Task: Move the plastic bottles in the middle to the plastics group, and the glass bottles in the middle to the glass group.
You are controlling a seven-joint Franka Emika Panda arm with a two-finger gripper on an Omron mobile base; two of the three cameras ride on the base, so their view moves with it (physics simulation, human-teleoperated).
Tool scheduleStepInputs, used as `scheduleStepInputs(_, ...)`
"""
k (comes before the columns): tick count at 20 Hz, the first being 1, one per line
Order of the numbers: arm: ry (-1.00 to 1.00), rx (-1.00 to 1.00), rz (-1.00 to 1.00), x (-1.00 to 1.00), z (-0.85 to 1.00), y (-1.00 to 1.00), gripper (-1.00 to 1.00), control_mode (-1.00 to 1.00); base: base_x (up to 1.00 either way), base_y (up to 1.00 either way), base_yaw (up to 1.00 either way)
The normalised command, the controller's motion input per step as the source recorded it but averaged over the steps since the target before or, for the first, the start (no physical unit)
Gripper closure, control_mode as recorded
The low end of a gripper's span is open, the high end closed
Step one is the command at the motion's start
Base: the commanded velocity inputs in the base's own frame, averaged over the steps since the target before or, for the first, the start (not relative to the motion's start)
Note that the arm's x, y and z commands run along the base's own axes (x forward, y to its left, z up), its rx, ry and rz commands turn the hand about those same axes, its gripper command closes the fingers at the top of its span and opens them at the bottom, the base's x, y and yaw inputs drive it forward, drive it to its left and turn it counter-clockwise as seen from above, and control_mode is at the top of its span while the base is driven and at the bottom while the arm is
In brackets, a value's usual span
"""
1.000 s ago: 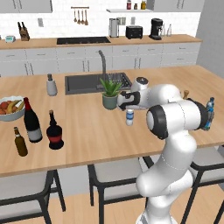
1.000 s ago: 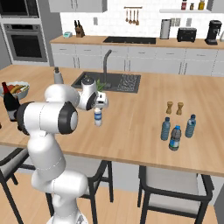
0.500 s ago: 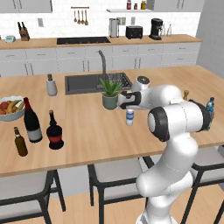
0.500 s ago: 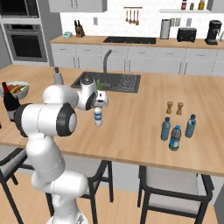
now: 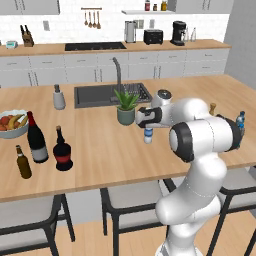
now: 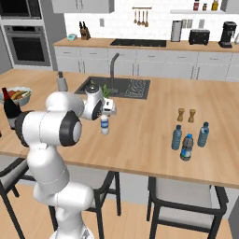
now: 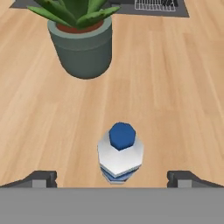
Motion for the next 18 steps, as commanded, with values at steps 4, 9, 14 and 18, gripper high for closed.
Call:
scheduleStepInputs(4, 0.06, 0.0, 0.0, 0.3, -0.21, 0.0, -1.0, -1.0, 0.0, 0.0, 0.0)
scheduleStepInputs(9, 0.03, 0.0, 0.0, 0.05, -0.02, -0.02, -1.0, -1.0, 0.0, 0.0, 0.0)
scheduleStepInputs(14, 0.05, 0.0, 0.0, 0.15, -0.13, 0.0, -1.0, -1.0, 0.0, 0.0, 0.0)
scheduleStepInputs(18, 0.05, 0.0, 0.0, 0.09, -0.23, 0.0, -1.0, -1.0, 0.0, 0.0, 0.0)
